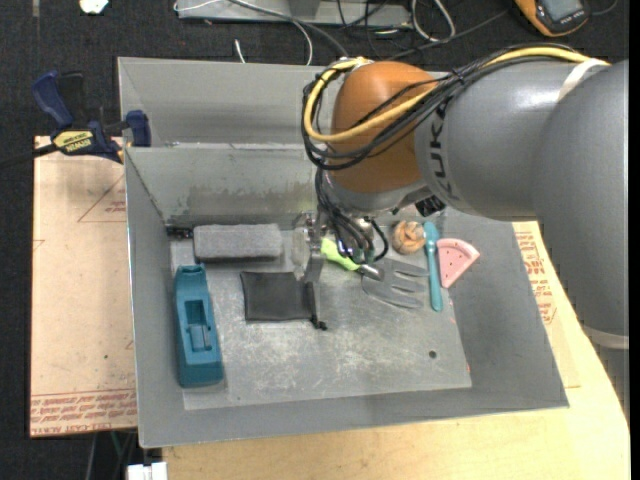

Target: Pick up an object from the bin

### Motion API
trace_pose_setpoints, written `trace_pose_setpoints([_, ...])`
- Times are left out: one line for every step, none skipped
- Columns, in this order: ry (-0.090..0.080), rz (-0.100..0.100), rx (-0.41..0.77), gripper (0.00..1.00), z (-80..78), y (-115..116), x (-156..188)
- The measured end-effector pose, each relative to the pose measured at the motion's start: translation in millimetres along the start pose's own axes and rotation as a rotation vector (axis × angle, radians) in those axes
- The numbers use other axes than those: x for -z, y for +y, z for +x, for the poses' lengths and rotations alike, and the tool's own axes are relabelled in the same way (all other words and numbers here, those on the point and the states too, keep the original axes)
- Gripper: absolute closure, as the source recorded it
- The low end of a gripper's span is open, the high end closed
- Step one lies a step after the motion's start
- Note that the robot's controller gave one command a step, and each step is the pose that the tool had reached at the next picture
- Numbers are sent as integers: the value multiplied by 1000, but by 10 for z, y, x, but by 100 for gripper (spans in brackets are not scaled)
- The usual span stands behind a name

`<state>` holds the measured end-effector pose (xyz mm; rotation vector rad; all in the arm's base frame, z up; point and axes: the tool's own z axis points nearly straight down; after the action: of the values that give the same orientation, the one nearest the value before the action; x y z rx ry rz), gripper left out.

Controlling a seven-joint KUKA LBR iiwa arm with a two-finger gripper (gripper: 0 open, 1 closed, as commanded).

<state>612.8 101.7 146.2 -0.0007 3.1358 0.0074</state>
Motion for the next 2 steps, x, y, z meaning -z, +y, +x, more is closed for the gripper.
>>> trace_pose_setpoints([-8, -1, 16, 100, 2, 48, 168])
trace_pose_setpoints([-10, -1, 187, 100, -99, 180, 338])
